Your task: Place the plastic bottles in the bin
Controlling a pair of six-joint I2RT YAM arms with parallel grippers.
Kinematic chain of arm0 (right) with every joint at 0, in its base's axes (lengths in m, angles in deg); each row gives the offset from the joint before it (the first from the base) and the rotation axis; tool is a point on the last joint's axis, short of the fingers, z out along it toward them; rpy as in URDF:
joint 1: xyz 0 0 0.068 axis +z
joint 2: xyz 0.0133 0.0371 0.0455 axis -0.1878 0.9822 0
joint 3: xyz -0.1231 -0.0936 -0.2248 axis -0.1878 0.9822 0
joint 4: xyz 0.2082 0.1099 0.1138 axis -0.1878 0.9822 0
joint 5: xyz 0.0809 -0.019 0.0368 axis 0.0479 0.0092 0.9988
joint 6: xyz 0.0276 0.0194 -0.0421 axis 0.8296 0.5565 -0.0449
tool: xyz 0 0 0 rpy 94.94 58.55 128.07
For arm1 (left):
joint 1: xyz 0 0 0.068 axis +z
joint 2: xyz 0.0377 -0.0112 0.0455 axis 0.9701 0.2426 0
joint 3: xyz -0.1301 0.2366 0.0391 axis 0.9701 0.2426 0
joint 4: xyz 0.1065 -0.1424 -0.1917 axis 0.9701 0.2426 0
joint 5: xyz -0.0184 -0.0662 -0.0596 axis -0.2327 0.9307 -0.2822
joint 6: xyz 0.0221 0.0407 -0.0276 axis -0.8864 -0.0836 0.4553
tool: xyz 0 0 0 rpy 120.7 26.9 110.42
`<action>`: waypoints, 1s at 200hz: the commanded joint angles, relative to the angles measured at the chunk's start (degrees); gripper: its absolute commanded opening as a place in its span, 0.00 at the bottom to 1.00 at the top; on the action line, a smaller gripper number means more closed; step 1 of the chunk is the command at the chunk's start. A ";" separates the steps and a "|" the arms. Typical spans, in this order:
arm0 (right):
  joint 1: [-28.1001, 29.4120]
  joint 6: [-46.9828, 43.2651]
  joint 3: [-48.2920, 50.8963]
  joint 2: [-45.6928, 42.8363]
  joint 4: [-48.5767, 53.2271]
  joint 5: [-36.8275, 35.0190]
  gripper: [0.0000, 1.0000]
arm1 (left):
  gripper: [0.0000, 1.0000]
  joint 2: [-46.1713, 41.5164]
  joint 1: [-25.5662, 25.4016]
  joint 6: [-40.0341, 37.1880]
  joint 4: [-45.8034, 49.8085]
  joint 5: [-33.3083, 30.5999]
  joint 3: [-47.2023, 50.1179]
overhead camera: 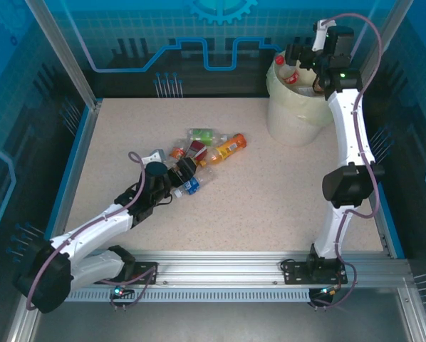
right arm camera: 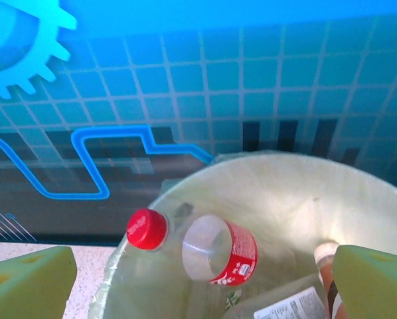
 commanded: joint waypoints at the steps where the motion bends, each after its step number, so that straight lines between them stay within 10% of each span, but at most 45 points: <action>1: -0.47 3.38 -4.61 5.42 6.65 -3.08 1.00 | 0.99 1.34 0.48 -2.52 2.57 2.66 -3.17; 90: -0.39 4.54 -17.45 20.40 9.77 -6.12 0.99 | 0.99 3.07 0.49 -3.00 3.54 3.00 -4.16; 200: 0.17 2.45 -8.96 4.98 10.18 -4.02 1.00 | 0.99 12.76 -2.72 -14.04 20.63 5.20 -15.54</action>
